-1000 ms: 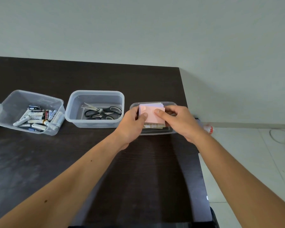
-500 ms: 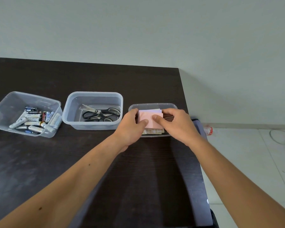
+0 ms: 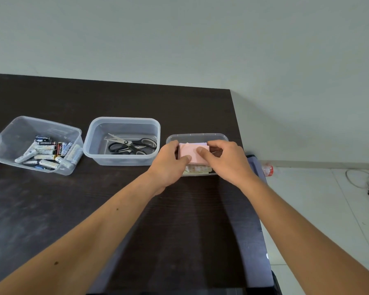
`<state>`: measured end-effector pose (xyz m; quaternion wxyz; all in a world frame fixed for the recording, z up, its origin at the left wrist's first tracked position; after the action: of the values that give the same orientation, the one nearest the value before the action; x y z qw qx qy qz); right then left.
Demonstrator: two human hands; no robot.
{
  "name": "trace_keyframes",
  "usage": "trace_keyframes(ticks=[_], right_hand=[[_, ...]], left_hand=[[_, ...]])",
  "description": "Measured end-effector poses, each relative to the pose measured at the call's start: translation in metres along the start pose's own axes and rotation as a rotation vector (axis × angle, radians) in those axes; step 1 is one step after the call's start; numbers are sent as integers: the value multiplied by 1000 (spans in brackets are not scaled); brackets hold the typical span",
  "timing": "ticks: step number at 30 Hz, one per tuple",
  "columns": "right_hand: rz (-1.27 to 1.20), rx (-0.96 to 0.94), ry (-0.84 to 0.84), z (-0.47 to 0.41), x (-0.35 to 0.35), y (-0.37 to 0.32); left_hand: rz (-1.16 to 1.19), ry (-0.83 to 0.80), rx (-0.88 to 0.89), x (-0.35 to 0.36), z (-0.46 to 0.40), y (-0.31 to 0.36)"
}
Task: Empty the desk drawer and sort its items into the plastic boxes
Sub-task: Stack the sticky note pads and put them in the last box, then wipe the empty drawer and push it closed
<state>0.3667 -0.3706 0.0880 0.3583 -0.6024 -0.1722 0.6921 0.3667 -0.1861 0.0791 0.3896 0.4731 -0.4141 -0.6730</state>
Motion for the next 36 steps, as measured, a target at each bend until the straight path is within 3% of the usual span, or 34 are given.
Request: trace_keyframes(ticks=[11,18,24,36], right_hand=[[-189,-204,145,46,-14,-3],[-193,-332,119,117,-4,6],[-182,-321,47,186,14,19],[-150,-216,-97,381,90,116]], left_hand=[[175,171,158,-16,58,14],[199,231,282,-31,129,-5],[243,307,385,-35,207,-32],[210,130,252,-15,390,-152]])
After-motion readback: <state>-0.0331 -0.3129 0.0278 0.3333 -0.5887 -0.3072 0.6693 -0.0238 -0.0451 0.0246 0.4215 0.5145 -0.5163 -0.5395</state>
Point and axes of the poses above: each hand's wrist, its own z-axis away from the middle knuckle, its own x-axis out of the palm, y = z × x, the point moved 3 cm from there along -z, towards the middle knuckle, and after that the axes turned 11 degrees about x, right-handed, at the moved point
